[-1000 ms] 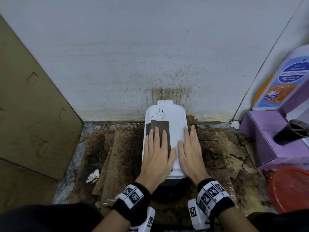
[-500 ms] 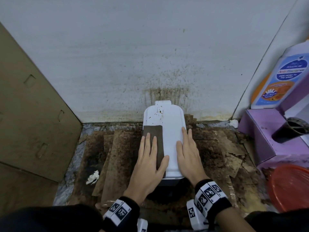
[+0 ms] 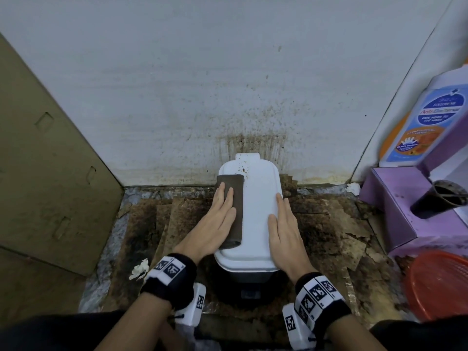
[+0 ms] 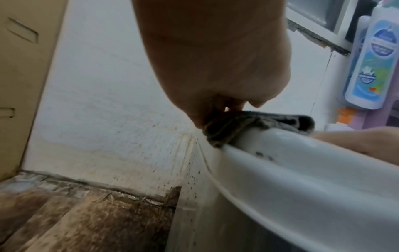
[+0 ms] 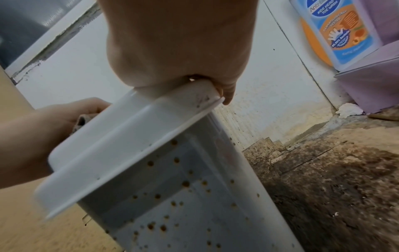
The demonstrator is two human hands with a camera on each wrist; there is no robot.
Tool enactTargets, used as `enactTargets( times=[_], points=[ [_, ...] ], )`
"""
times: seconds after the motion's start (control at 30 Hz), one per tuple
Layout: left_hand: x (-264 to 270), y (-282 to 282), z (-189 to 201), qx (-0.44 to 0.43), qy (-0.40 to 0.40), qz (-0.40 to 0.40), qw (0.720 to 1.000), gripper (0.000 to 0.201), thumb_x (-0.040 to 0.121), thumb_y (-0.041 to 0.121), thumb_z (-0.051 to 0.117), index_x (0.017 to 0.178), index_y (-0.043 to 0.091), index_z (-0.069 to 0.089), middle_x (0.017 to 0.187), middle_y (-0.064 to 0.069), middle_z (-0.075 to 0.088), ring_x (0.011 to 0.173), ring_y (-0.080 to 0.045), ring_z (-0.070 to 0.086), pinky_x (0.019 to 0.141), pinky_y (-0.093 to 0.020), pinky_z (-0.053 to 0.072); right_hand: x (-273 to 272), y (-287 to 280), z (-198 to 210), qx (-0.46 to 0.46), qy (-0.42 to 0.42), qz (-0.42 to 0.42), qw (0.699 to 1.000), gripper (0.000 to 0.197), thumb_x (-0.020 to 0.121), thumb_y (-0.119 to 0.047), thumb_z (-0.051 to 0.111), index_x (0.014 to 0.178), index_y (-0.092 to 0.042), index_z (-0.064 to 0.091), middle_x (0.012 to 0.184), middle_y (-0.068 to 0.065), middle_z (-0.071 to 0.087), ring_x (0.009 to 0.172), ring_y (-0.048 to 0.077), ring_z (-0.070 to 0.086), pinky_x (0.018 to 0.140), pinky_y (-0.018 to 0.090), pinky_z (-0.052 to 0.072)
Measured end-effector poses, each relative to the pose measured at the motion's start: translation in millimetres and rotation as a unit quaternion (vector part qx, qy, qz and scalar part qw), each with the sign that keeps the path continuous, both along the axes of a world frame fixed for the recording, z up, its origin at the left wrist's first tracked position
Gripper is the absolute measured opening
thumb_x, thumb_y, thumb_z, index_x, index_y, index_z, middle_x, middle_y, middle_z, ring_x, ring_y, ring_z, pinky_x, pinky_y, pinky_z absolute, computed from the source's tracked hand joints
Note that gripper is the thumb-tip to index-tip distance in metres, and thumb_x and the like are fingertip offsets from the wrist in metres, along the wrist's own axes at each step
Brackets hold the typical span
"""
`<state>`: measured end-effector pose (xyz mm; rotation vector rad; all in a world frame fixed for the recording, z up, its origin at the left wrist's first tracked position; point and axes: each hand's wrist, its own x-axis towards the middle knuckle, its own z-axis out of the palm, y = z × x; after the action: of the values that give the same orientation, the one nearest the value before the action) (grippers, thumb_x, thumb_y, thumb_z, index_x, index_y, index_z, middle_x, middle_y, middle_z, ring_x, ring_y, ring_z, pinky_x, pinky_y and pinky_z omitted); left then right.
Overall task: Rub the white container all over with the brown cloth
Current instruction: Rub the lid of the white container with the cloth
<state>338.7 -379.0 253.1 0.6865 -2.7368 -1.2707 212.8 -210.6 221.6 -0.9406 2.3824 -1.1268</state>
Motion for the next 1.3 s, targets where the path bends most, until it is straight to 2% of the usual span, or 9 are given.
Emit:
enactTargets(
  times=[0.1,0.27,0.47,0.6,0.73,0.83,1.0,1.1,1.3],
  points=[
    [1,-3,0,-0.018,0.007,-0.016,1.0,0.06,0.115,0.026,0.032,0.168,0.019,0.003,0.172,0.009,-0.023,0.159,-0.004,-0.013,0.111,0.004,0.0,-1,0,-2,-0.003,0.006,-0.001,1.0,0.056,0.111,-0.042,0.022,0.163,-0.036,0.003,0.172,-0.008,0.005,0.157,0.007,0.002,0.118,0.024,0.005],
    [12,19,-5,-0.013,0.028,0.005,0.999,0.061,0.115,0.022,0.031,0.167,0.019,0.0,0.171,0.009,-0.025,0.159,-0.006,-0.016,0.13,-0.026,0.004,-2,1,-5,-0.005,0.03,-0.004,1.0,0.056,0.111,-0.038,0.023,0.164,-0.031,0.005,0.172,-0.005,0.01,0.157,0.009,0.006,0.122,0.026,0.005],
    [41,52,-18,-0.062,0.037,0.005,0.997,0.063,0.115,0.022,0.028,0.166,0.021,-0.008,0.168,0.014,-0.033,0.157,0.001,-0.021,0.128,-0.019,-0.002,0,1,-4,-0.007,0.023,-0.004,1.0,0.056,0.111,-0.039,0.022,0.163,-0.034,0.004,0.172,-0.006,0.009,0.157,0.008,0.006,0.122,0.027,0.006],
    [33,53,-14,-0.126,0.004,0.062,0.99,0.062,0.11,0.032,0.031,0.168,0.021,0.01,0.174,0.005,-0.001,0.158,-0.012,0.003,0.126,-0.031,0.02,-1,2,-3,-0.004,0.023,-0.004,1.0,0.056,0.11,-0.04,0.021,0.163,-0.034,0.004,0.172,-0.006,0.009,0.157,0.009,0.006,0.123,0.029,0.008],
    [22,56,-11,-0.233,0.004,0.122,0.965,0.063,0.099,0.041,0.025,0.153,0.014,0.044,0.159,-0.008,0.037,0.142,-0.024,0.031,0.117,-0.043,0.038,1,2,1,-0.009,0.017,-0.002,1.0,0.056,0.111,-0.039,0.023,0.163,-0.034,0.005,0.172,-0.007,0.01,0.157,0.007,0.005,0.123,0.029,0.008],
    [14,63,-21,-0.198,0.031,0.132,0.971,0.065,0.103,0.044,0.019,0.156,0.01,0.035,0.167,-0.013,0.023,0.153,-0.026,0.017,0.128,-0.043,0.023,1,3,0,-0.009,0.012,-0.004,1.0,0.056,0.111,-0.038,0.023,0.163,-0.033,0.004,0.172,-0.008,0.009,0.156,0.006,0.005,0.121,0.027,0.007],
    [8,58,-29,-0.128,0.046,0.089,0.987,0.07,0.106,0.051,0.008,0.163,0.016,-0.009,0.168,-0.004,-0.031,0.158,-0.016,-0.026,0.13,-0.033,-0.009,1,2,0,-0.019,-0.005,-0.003,1.0,0.056,0.111,-0.038,0.024,0.163,-0.033,0.004,0.171,-0.012,0.008,0.156,0.003,0.002,0.121,0.023,0.005],
    [1,42,-24,-0.095,0.035,0.057,0.993,0.061,0.115,0.033,0.022,0.163,0.018,-0.013,0.164,-0.001,-0.039,0.156,-0.017,-0.03,0.131,-0.036,-0.008,1,1,-1,-0.023,-0.019,-0.003,1.0,0.056,0.111,-0.039,0.024,0.163,-0.035,0.004,0.171,-0.012,0.006,0.156,0.003,0.001,0.12,0.022,0.005],
    [-9,6,-18,0.046,0.062,0.054,0.996,0.065,0.114,0.034,0.038,0.167,0.03,0.001,0.169,0.017,-0.029,0.159,-0.006,-0.017,0.132,-0.042,0.01,0,1,-2,-0.025,-0.025,0.002,0.999,0.056,0.11,-0.042,0.022,0.163,-0.038,0.003,0.171,-0.013,0.005,0.156,0.003,0.001,0.119,0.023,0.006]
  ],
)
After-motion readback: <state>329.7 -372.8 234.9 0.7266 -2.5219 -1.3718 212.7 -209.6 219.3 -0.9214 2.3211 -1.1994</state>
